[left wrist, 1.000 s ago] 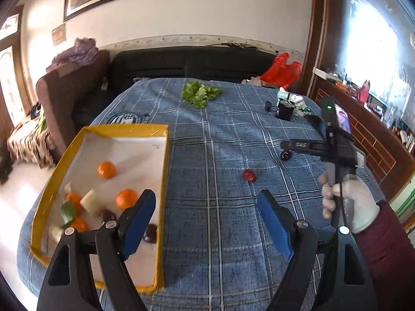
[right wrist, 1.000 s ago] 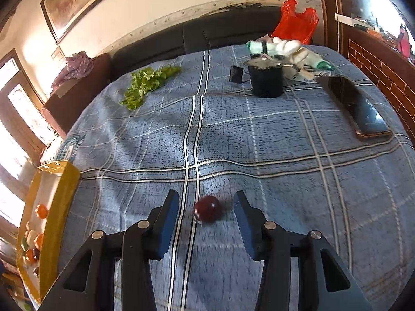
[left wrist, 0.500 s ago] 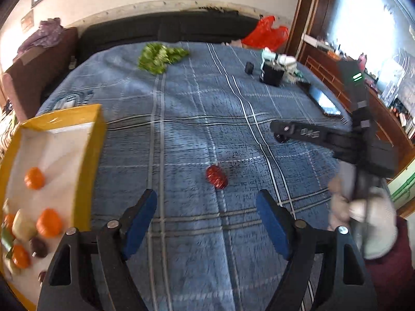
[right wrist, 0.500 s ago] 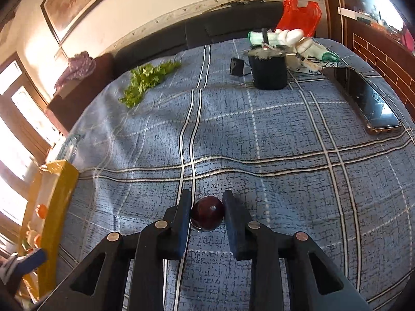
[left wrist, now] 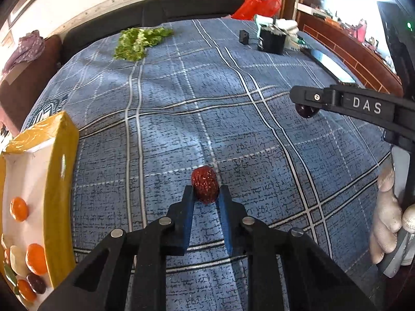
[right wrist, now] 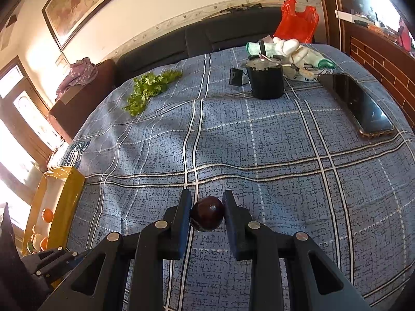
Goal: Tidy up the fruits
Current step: 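Grasp a red date with the left tool while the right tool grasps a plum, then carry the red date and plum into the tray and open both tools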
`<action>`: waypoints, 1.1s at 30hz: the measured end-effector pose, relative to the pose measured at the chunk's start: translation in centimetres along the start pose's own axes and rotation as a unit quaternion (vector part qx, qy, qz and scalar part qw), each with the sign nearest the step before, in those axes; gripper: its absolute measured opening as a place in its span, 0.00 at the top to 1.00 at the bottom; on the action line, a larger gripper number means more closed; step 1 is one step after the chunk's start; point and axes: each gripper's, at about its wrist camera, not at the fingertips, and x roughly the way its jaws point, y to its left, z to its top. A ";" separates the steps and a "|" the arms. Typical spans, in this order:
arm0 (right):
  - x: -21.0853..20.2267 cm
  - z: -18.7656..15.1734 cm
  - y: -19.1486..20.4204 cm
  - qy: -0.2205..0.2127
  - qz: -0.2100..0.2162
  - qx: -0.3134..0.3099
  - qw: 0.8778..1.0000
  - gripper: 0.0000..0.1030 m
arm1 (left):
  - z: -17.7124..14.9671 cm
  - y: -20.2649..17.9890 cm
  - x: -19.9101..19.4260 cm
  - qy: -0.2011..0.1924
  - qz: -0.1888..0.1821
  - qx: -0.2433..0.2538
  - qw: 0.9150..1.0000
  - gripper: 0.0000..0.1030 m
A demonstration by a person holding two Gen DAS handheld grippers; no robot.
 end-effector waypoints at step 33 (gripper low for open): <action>-5.7 -4.2 18.7 -0.035 0.048 -0.173 0.983 0.73 | -12.7 21.9 -16.3 -0.143 0.100 -0.243 0.954 0.82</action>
